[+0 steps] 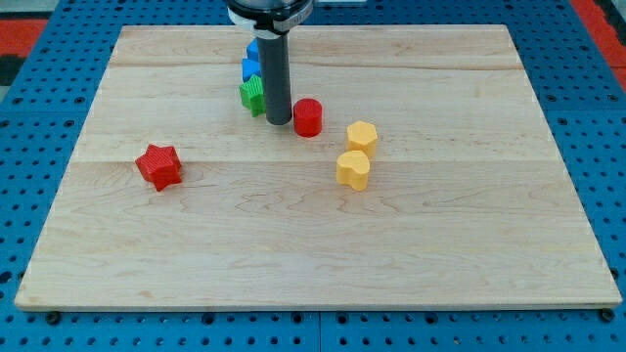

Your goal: Place the red circle to the top of the yellow hexagon

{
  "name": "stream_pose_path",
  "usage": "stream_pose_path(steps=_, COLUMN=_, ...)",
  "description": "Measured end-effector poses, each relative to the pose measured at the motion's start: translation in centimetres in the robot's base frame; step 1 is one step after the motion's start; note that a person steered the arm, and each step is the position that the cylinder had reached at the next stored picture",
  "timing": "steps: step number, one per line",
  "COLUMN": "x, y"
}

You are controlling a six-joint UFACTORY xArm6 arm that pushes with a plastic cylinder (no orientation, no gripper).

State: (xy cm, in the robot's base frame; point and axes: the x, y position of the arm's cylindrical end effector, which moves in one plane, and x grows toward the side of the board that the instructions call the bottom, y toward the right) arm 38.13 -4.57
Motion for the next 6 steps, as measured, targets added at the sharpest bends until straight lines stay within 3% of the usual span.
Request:
stream_pose_path(steps=1, x=0.7, y=1.2)
stream_pose_path(steps=3, x=-2.2, y=3.3)
stream_pose_path(steps=5, x=-2.6, y=8.7)
stream_pose_path(steps=6, x=-3.8, y=3.8)
